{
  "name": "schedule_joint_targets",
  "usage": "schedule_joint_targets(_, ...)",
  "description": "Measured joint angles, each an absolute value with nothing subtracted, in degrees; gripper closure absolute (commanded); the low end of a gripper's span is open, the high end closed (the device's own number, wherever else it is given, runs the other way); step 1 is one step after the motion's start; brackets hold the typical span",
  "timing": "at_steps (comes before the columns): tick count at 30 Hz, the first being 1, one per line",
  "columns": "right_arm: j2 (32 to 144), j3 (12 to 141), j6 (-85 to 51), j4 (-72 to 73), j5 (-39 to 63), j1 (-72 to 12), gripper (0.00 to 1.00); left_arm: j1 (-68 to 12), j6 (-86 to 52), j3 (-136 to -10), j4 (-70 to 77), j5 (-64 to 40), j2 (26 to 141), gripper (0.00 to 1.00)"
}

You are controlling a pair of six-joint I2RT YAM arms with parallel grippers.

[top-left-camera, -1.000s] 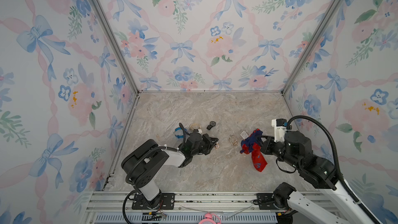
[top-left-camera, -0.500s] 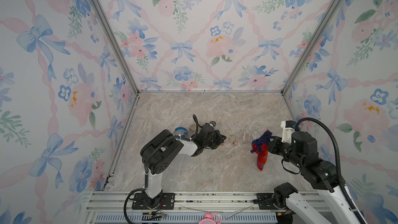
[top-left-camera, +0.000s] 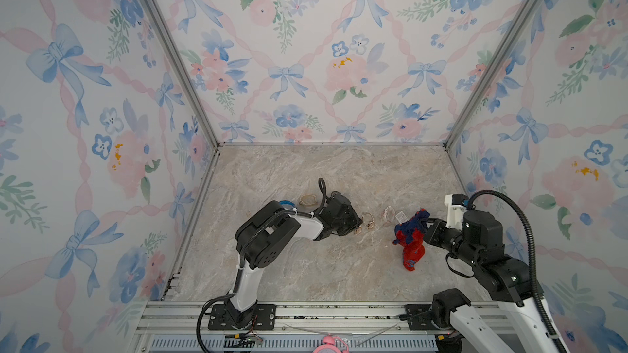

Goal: Wipe the watch dial
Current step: Place the watch at the center of the board, then pick up the watch at the center of the board.

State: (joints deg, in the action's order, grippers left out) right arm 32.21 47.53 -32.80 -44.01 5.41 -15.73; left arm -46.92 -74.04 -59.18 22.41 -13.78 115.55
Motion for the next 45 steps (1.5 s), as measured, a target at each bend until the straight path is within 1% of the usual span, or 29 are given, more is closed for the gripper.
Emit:
schedule_joint_targets(3, 32.2, 47.5, -32.8, -44.0, 5.7, -15.7, 1.00, -47.1, -73.6, -59.6, 22.2, -14.0, 115.8, 0.65)
schedule_joint_targets(5, 32.1, 47.5, -32.8, -44.0, 5.8, -15.7, 1.00, -47.1, -73.5, -60.0, 22.4, -14.0, 115.8, 0.55)
schedule_joint_targets(7, 32.1, 47.5, -32.9, -44.0, 6.0, -15.7, 1.00, -47.3, -72.7, -60.5, 22.3, -13.9, 115.7, 0.51)
schedule_joint_targets(10, 32.1, 47.2, -33.0, -44.0, 6.3, -15.7, 1.00, -47.7, -71.1, -61.4, 20.2, -12.9, 115.3, 0.50)
schedule_joint_targets(16, 32.1, 46.6, -33.4, -43.9, 7.3, -15.5, 1.00, -48.8, -64.1, -66.6, 8.6, -8.4, 113.6, 0.49)
schedule_joint_targets(25, 33.4, 45.4, -34.5, -41.6, 9.5, -15.4, 1.00, -50.3, -52.0, -71.4, -4.9, -1.1, 104.8, 0.49)
schedule_joint_targets(29, 35.3, 45.0, -34.5, -40.1, 11.5, -15.4, 1.00, -48.9, -44.9, -74.4, -11.5, 2.2, 102.4, 0.53)
schedule_joint_targets(32, 37.0, 44.5, -34.5, -39.3, 12.8, -15.9, 1.00, -45.3, -40.2, -75.3, -14.8, 2.1, 102.0, 0.54)
schedule_joint_targets(36, 39.4, 43.5, -34.5, -37.8, 14.2, -16.8, 1.00, -40.3, -33.3, -78.2, -20.6, 3.3, 104.7, 0.55)
schedule_joint_targets(40, 41.4, 43.0, -34.5, -36.8, 14.8, -17.8, 1.00, -39.2, -27.0, -83.9, -23.8, 4.6, 111.4, 0.56)
schedule_joint_targets(45, 41.7, 43.0, -34.4, -36.4, 14.8, -18.1, 1.00, -36.8, -23.0, -87.4, -26.5, 2.8, 118.0, 0.55)
